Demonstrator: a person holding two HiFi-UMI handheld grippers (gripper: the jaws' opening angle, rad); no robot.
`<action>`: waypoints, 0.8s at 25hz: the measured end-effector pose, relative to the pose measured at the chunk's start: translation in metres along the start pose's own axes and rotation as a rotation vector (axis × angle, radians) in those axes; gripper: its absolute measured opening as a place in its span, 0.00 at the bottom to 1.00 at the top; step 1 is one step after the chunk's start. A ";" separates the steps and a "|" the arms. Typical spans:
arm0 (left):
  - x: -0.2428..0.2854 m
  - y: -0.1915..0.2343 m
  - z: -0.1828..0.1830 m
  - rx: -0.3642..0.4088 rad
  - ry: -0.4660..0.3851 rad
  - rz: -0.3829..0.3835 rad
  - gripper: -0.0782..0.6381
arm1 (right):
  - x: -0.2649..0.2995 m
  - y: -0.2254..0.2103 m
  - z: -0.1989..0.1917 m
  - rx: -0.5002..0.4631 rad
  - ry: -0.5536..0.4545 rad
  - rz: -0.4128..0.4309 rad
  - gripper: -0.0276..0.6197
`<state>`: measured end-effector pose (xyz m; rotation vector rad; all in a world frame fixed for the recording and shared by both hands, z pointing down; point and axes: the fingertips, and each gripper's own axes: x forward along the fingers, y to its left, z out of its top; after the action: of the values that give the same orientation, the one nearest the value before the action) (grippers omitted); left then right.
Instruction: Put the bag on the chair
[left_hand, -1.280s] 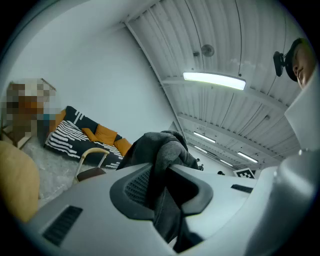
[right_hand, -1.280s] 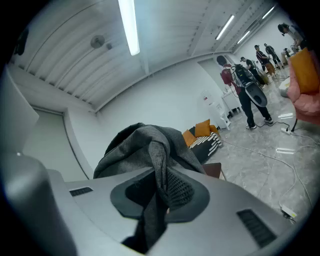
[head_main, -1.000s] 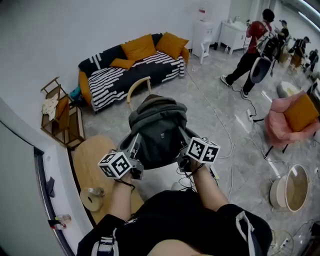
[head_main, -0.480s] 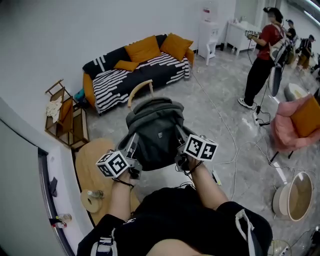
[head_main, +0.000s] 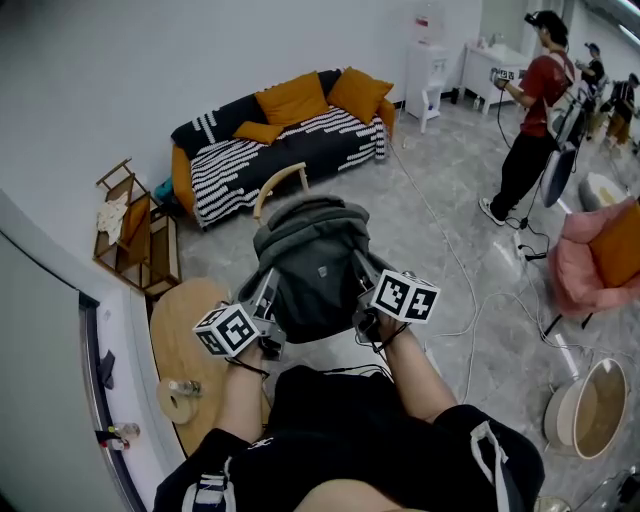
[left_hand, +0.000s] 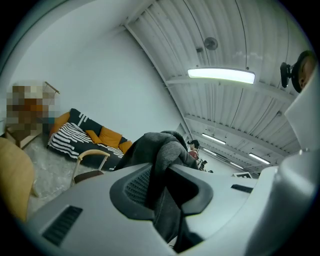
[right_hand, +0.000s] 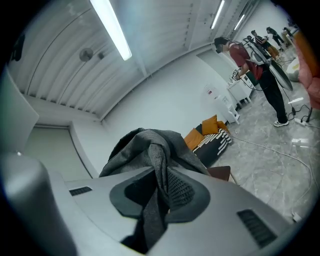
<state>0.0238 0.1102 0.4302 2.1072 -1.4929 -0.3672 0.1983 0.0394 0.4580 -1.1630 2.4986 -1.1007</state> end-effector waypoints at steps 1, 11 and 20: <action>0.002 0.002 -0.001 -0.005 0.003 0.000 0.23 | 0.001 -0.002 0.000 0.001 0.000 -0.003 0.16; 0.041 0.025 -0.005 -0.026 0.021 -0.022 0.23 | 0.028 -0.028 0.009 0.013 0.005 -0.032 0.16; 0.094 0.063 0.008 -0.047 0.014 -0.020 0.23 | 0.085 -0.050 0.028 -0.011 0.018 -0.032 0.16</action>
<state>0.0032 0.0052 0.4665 2.0852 -1.4426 -0.3903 0.1826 -0.0582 0.4842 -1.2057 2.5111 -1.1119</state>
